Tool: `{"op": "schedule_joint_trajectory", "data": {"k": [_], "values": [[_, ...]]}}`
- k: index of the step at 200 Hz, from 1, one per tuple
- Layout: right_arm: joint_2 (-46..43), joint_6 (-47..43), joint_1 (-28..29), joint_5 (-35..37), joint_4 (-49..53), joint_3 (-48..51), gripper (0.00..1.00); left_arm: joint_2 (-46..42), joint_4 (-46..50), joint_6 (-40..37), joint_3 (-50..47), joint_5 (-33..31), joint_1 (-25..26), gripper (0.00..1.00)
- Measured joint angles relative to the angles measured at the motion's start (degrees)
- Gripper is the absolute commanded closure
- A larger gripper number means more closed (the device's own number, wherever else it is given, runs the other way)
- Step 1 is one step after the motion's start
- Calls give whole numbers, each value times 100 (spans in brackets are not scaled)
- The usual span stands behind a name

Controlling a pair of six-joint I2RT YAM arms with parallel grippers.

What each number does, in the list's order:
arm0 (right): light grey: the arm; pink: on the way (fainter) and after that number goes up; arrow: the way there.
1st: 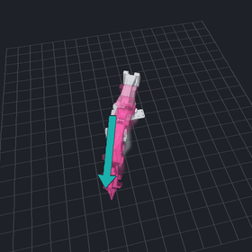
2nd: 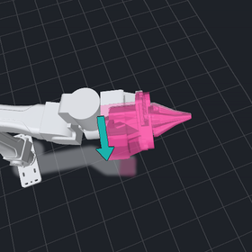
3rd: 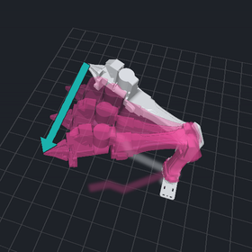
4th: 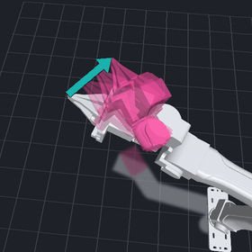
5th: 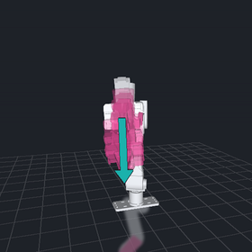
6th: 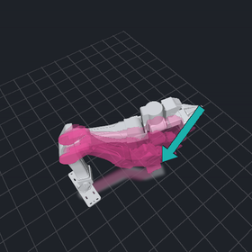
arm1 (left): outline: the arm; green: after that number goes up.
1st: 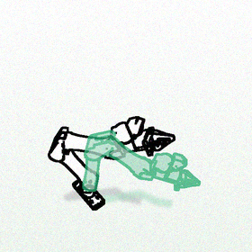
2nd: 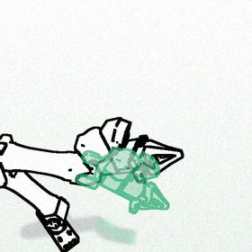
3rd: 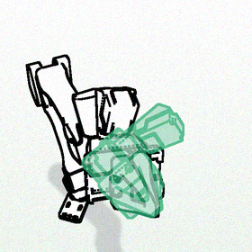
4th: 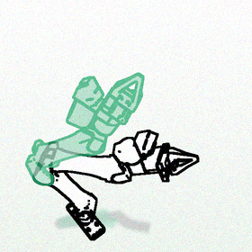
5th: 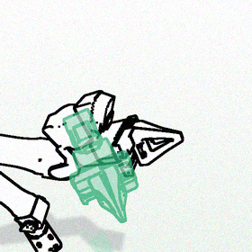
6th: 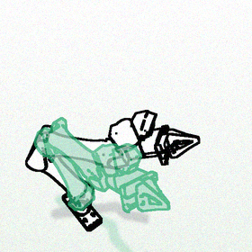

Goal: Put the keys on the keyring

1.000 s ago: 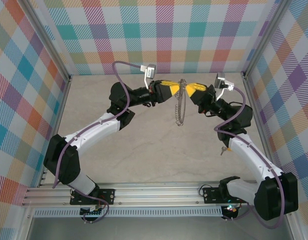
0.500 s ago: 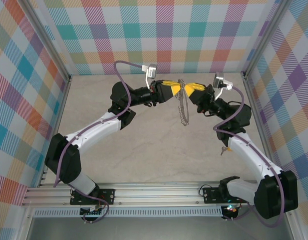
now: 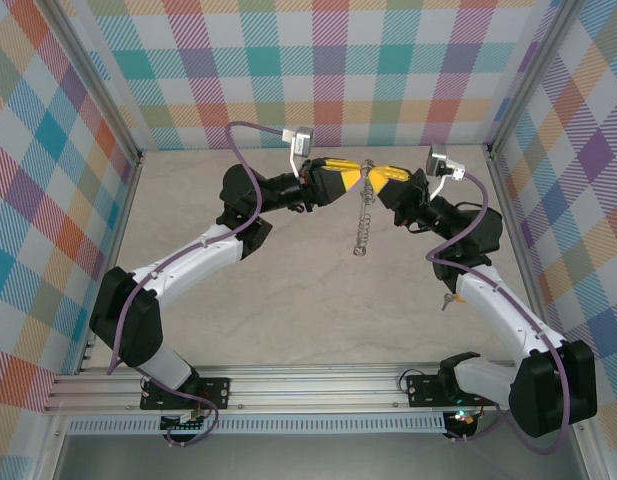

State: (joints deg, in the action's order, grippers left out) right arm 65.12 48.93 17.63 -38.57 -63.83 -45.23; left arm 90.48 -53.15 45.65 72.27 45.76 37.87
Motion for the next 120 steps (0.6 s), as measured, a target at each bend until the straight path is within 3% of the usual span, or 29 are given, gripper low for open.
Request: {"op": "schedule_joint_trajectory", "data": {"k": [65,120], "values": [[74,20,24,0,0,0,100,2,2,-2,0,0,90,70],[79,17,48,-2,-42,-2,100,79,7,-24,74,-28,107,86]]}}
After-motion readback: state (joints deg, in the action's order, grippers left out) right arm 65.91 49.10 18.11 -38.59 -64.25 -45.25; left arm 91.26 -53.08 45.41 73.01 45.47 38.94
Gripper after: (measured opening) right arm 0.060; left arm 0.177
